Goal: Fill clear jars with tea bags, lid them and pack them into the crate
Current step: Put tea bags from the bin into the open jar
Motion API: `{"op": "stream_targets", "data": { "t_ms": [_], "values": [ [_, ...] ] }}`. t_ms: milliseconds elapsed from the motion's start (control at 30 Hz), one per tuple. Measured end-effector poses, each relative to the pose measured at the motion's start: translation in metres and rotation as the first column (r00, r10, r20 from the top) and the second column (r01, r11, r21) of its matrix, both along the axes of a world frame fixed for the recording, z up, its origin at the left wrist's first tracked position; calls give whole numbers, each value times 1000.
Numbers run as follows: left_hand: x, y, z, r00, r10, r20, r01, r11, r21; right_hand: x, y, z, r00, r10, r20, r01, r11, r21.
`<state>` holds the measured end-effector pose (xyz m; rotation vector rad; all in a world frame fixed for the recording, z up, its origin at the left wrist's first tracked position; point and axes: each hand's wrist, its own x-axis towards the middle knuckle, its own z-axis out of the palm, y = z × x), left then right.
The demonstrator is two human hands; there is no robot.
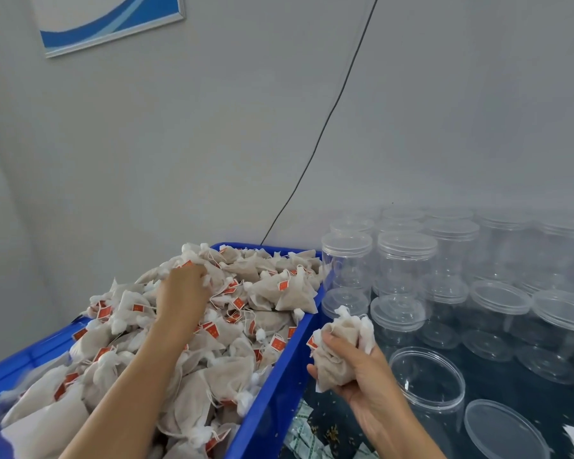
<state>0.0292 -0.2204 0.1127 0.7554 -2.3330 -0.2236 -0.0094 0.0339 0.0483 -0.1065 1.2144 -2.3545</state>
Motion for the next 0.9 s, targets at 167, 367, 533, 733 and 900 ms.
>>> {"op": "stream_targets", "data": {
  "t_ms": [167,367,533,733,900],
  "values": [
    [-6,65,11,869,-350,-351,462,827,320,4,2,4,998,33,-45,-34,999,-14],
    [-20,131,16,723,-448,-526,691,460,558,7,27,28,985,98,-141,-102,995,-22],
    [-33,183,19,643,-432,-633,707,16,707,0,75,54,949,88,-304,-79,996,39],
    [-51,232,1,534,-434,-726,688,-276,671,-11,142,58,921,40,-388,33,983,180],
    [-60,252,-37,555,-604,-571,763,96,640,-17,166,52,922,-4,-387,135,941,310]
  ]
}}
